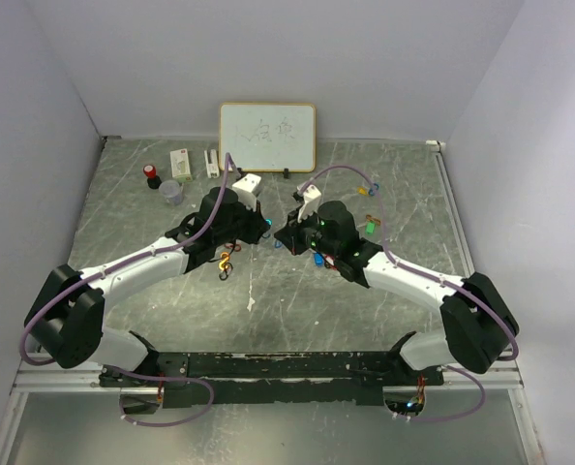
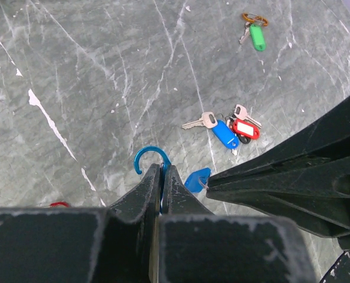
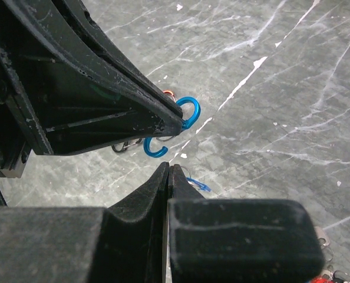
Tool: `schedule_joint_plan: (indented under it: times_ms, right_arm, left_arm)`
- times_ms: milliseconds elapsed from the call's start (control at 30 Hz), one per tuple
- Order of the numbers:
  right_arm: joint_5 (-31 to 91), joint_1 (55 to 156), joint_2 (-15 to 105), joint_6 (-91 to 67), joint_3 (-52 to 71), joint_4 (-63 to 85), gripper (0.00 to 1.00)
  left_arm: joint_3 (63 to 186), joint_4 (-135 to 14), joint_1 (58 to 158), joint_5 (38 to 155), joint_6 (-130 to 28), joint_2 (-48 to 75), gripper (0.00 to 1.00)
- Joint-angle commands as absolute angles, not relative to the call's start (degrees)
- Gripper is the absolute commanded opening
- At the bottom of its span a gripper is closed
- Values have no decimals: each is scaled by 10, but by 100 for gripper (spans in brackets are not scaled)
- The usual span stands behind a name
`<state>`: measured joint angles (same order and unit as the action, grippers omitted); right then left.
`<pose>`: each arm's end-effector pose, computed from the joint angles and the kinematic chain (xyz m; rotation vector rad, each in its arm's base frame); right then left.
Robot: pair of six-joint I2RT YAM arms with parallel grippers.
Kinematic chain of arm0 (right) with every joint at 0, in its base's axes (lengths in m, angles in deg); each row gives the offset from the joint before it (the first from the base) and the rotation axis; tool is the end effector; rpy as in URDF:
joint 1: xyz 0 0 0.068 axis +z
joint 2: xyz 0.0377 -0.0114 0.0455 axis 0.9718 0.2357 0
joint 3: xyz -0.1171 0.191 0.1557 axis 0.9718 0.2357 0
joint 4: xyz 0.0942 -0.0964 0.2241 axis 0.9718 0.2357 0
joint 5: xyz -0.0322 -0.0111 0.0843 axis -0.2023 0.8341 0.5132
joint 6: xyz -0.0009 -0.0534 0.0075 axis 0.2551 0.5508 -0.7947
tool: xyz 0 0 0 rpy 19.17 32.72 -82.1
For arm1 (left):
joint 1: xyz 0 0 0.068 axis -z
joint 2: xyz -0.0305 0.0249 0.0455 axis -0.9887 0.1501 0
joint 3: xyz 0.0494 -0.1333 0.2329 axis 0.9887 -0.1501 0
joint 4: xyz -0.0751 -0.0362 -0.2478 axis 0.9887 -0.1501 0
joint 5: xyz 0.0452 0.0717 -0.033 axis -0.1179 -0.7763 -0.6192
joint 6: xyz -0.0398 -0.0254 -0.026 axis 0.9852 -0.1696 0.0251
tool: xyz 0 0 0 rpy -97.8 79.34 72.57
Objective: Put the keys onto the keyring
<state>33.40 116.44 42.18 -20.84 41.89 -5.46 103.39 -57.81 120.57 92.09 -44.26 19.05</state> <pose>0.2282 0.2011 0.2436 -0.5564 1.9166 0.8302 0.2460 -0.2039 0.2564 0.4267 2.0371 -0.6947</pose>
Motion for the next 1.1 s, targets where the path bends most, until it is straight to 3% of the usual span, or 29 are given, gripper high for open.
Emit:
schedule_joint_plan:
  times_ms: [0,1067]
  right_arm:
    - [347,1161,430,-206,402,-72,0]
    - [356,1161,440,-206,390,-78,0]
  left_arm:
    - [1027,-552,1207,945,-439,179,7]
    - [1031,-544,1208,976,-444,194,7]
